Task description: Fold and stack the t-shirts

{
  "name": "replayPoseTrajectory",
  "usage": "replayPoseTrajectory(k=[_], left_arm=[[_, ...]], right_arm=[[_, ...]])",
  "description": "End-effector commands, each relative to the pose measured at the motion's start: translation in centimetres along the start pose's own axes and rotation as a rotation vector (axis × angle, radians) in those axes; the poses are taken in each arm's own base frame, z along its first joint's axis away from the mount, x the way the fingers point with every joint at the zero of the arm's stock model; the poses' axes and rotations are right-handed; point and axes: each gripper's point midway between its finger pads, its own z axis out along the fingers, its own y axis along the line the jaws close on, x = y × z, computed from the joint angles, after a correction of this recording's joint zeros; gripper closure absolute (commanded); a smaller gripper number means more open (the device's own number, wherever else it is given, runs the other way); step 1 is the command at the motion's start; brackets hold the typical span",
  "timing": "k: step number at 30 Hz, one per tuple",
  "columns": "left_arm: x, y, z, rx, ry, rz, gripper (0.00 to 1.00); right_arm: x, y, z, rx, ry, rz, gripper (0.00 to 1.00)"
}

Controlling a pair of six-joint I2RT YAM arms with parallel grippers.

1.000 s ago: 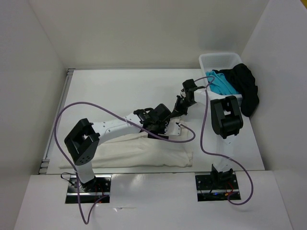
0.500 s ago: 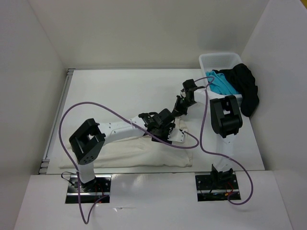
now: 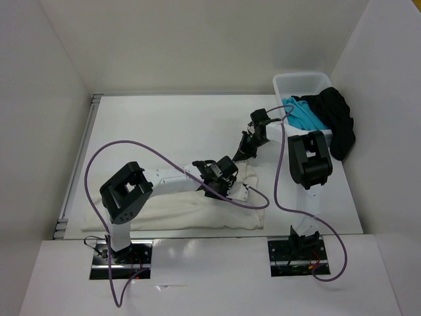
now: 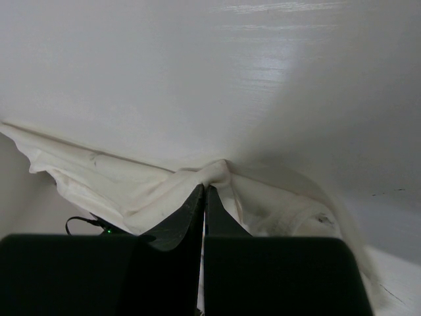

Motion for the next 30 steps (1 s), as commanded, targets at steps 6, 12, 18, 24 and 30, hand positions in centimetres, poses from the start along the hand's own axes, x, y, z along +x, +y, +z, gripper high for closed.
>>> replayPoseTrajectory(k=[6,12,18,24,30], left_arm=[[0.0,1.7,0.7,-0.087,0.001,0.005,0.59],[0.4,1.2,1.2,-0.073,0.013,0.005,0.71],[1.1,0.1,1.6,-0.034,0.033,0.006,0.53],[1.1,0.1,1.6,-0.034,0.033,0.006,0.54],[1.2,0.2,1.6,-0.039,0.040,0.006,0.87]], right_arm=[[-1.3,0.6,-0.2,-0.028,-0.041,-0.027,1.00],[-1.5,1.1,-0.8,-0.037,-0.055,-0.045,1.00],[-1.5,1.1,-0.8,-0.037,-0.055,-0.045,1.00],[-1.2,0.8,-0.6,-0.032,-0.048,-0.041,1.00],[-1.3,1.0,-0.9,-0.037,-0.055,-0.045,1.00]])
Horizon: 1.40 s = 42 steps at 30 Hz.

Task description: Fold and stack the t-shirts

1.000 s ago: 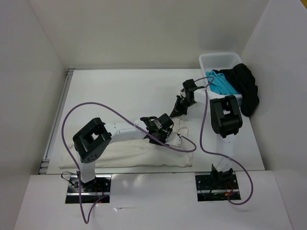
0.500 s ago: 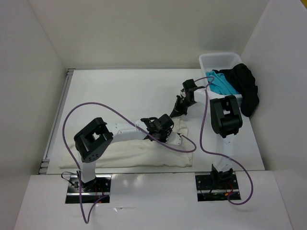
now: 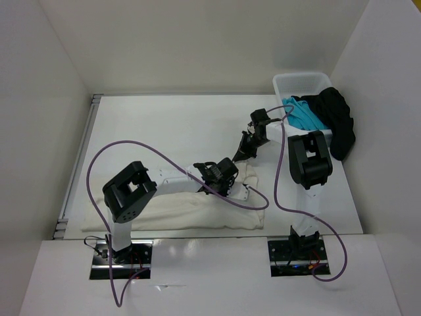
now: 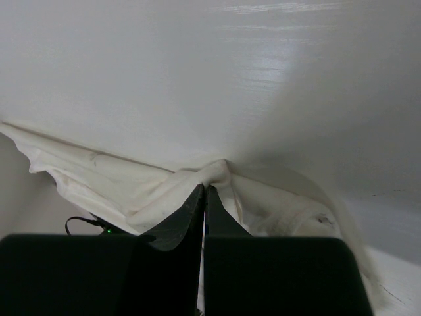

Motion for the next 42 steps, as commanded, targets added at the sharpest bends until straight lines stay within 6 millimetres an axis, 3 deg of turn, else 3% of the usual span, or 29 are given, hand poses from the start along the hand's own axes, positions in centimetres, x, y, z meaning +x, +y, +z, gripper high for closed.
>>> replayPoseTrajectory(k=[1,4,9,12,17,21,23,28,32,37,42], left_arm=[[0.5,-0.7,0.4,0.025,0.014,0.009,0.90],[0.4,-0.3,-0.2,0.010,0.013,-0.002,1.00],[-0.3,0.5,-2.2,-0.010,-0.005,-0.039,1.00],[-1.7,1.0,-4.5,0.000,-0.052,-0.067,1.00],[-1.8,-0.7,-6.3,0.084,-0.070,-0.088,1.00],[-1.2,-1.1,-7.1,0.130,-0.087,-0.139,1.00],[-0.3,-2.6,-6.6,0.170,-0.065,-0.141,1.00],[0.1,-4.4,-6.7,0.227,-0.077,-0.154,1.00],[0.3,-5.3,-7.1,0.253,-0.086,-0.156,1.00],[0.1,-6.1,-7.4,0.285,-0.105,-0.168,1.00],[-0.2,-6.6,-7.5,0.313,-0.124,-0.161,1.00]], right_arm=[[-1.3,1.0,-0.9,-0.036,-0.054,-0.044,1.00],[-1.2,1.1,-1.2,-0.036,-0.054,-0.044,1.00],[-0.9,0.9,-1.9,-0.011,-0.059,-0.047,1.00],[-0.9,1.2,-3.1,-0.002,-0.092,-0.066,1.00],[0.7,0.6,-4.8,0.021,-0.102,-0.073,1.00],[3.5,0.6,-5.4,0.035,-0.077,-0.093,1.00],[5.0,0.4,-5.6,0.043,-0.057,-0.090,1.00],[9.0,-0.9,-5.3,0.087,0.007,-0.083,1.00],[12.5,-1.6,-6.2,0.114,0.029,-0.065,1.00],[15.7,-2.7,-6.6,0.154,0.078,-0.040,1.00],[17.5,-2.9,-7.5,0.149,0.079,-0.019,1.00]])
